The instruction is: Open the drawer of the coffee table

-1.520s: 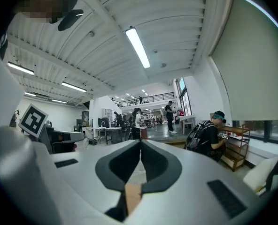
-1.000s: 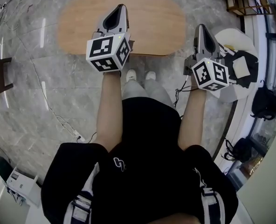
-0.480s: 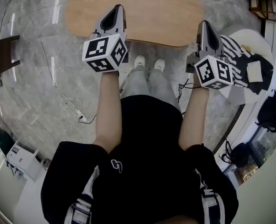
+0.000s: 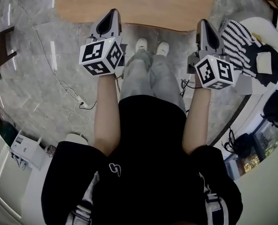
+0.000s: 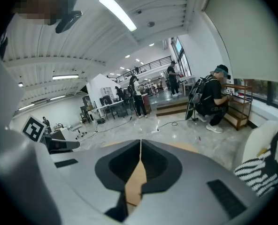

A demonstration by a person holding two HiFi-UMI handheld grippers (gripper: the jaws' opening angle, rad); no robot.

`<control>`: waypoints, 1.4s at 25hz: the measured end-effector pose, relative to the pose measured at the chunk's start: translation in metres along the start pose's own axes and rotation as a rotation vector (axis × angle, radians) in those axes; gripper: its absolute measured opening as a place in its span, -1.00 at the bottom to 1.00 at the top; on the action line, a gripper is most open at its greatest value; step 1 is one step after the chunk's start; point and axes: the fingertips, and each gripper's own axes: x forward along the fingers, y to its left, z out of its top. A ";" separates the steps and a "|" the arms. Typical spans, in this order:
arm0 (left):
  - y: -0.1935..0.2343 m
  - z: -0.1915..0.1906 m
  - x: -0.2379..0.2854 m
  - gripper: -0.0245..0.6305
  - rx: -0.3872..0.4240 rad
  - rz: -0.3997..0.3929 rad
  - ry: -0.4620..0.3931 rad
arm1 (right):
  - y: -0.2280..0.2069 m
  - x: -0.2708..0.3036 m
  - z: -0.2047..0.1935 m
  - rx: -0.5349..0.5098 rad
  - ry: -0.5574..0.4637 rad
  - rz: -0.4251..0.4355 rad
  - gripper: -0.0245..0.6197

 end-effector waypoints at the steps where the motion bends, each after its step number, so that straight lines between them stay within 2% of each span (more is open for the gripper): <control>1: 0.003 -0.007 0.001 -0.89 -0.003 0.006 0.011 | -0.001 0.001 -0.007 0.000 0.012 0.001 -0.89; 20: 0.025 -0.165 0.039 -0.89 -0.012 -0.015 0.197 | -0.038 0.014 -0.159 0.010 0.247 0.022 -0.89; 26: 0.045 -0.211 0.044 -0.89 -0.015 -0.002 0.251 | -0.041 0.023 -0.210 0.035 0.303 0.023 -0.89; 35: 0.056 -0.269 0.059 -0.89 0.006 0.015 0.308 | -0.049 0.025 -0.266 0.011 0.379 0.058 -0.89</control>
